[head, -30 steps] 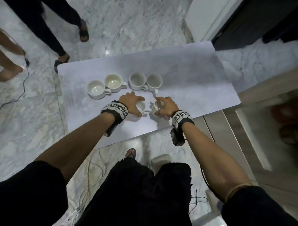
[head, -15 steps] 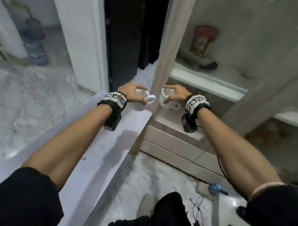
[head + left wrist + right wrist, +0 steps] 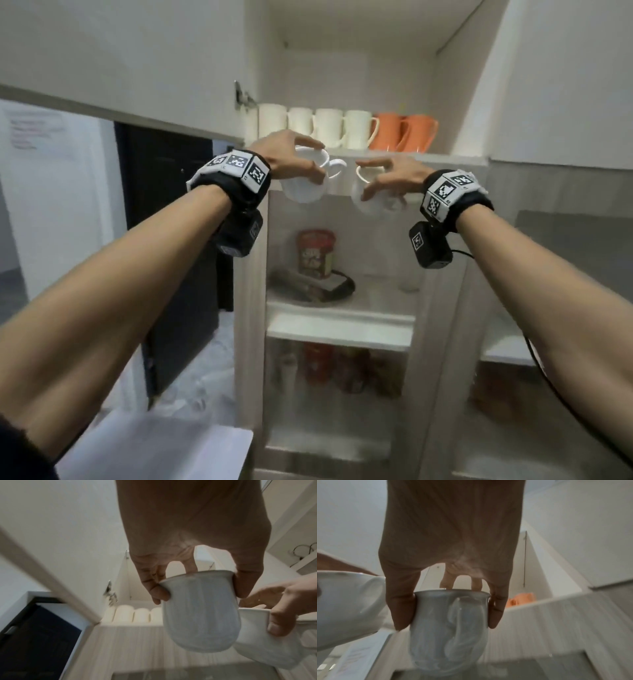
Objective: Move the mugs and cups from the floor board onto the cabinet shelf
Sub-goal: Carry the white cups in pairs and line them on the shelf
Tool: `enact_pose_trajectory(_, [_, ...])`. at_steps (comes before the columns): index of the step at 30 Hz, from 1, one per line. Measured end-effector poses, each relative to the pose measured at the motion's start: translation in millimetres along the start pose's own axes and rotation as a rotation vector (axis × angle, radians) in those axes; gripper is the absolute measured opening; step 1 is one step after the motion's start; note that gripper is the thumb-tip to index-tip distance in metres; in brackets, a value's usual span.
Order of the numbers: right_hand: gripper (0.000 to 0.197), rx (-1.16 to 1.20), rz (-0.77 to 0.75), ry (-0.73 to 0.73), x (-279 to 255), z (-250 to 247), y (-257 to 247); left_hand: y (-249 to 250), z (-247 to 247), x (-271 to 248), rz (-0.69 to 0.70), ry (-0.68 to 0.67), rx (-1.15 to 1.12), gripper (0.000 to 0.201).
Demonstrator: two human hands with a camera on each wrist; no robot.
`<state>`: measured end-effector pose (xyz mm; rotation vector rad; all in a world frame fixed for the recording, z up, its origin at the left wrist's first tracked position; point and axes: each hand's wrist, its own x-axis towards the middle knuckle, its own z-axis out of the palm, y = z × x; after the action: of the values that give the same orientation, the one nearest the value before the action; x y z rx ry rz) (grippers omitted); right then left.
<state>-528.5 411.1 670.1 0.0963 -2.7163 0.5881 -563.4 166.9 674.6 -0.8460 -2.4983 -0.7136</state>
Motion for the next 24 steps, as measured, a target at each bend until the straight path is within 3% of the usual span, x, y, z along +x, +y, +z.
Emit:
enact_pose_trajectory(5, [0.068,-0.023,-0.019,0.164,26.6,-84.2,20.0,48.8,-24.1,70.8,0.047,0.088,0.024,0.070])
enact_pose_trajectory(12, [0.070,-0.061,-0.039,0.173,85.8,-148.7,54.5,82.8,-13.6,160.8,0.016,0.068,0.013,0.073])
enact_pose_trajectory(17, [0.072,-0.101,-0.079,0.061,137.0,-158.4,55.7,78.9,-10.7,203.3,-0.108,-0.002,0.059,0.070])
enact_pose_trajectory(24, [0.066,-0.083,-0.129,-0.071,191.1,-134.8,32.2,38.3,-20.9,229.9,-0.235,-0.035,0.155,0.069])
